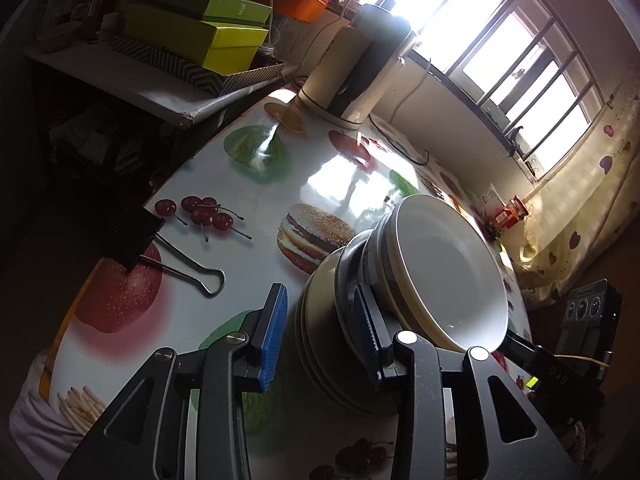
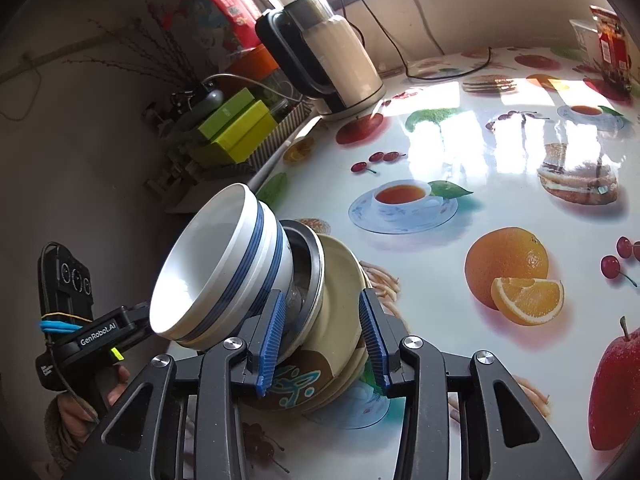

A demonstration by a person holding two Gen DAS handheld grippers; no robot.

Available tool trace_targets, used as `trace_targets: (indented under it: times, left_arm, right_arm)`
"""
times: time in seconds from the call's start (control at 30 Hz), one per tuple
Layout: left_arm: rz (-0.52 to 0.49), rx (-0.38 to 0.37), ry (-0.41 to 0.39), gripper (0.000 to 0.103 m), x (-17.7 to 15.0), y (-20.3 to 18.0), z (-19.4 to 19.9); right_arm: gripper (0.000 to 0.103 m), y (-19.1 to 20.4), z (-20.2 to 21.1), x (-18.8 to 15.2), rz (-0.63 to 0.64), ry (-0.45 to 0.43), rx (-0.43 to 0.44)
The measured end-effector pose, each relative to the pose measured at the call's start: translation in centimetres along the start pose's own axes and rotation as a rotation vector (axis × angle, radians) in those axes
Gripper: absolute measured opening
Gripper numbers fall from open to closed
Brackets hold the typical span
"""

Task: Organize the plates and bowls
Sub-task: 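Pull both tools back from the stacked dishes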

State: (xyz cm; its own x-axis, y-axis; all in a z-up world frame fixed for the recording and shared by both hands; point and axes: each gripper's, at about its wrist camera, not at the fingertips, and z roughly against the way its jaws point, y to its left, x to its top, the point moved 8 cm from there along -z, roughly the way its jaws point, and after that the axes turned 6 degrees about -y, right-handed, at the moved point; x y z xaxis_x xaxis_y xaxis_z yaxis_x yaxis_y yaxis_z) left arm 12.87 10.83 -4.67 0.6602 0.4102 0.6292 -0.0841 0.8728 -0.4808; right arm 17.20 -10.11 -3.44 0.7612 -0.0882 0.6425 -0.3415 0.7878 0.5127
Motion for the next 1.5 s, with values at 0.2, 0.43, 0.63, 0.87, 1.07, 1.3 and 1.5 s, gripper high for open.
trace_targets:
  times: [0.2,0.43,0.63,0.87,1.07,1.3,1.5]
  left_arm:
    - [-0.057,0.037,-0.031,0.044,-0.2,-0.5,1.3]
    - [-0.113,0.072,-0.059,0.052,-0.6,-1.1,2.7]
    - [-0.186,0.125,-0.068,0.052,-1.6,-1.7,3.3]
    - [-0.257,0.189,-0.069,0.057,-3.4,-2.1,3.8]
    - [-0.295,0.241,-0.08,0.059,-4.7,-2.2,4.0]
    - [-0.332,0.307,-0.09,0.065,-5.9,-2.1,3.5]
    - [-0.335,0.323,-0.06,0.065,-7.2,-1.6,2.8]
  right_arm:
    - [0.048,0.6,1.0,-0.5,0.04,-0.022,-0.037]
    - [0.052,1.2,2.6,-0.8,0.095,-0.055,-0.089]
    - [0.057,1.8,3.8,-1.7,0.153,-0.066,-0.129]
    - [0.064,2.0,4.7,-2.8,0.185,-0.077,-0.181]
    - [0.073,2.1,5.2,-3.9,0.225,-0.095,-0.234]
    - [0.081,1.6,4.8,-5.8,0.264,-0.087,-0.306]
    - [0.084,1.2,3.9,-7.4,0.307,-0.05,-0.357]
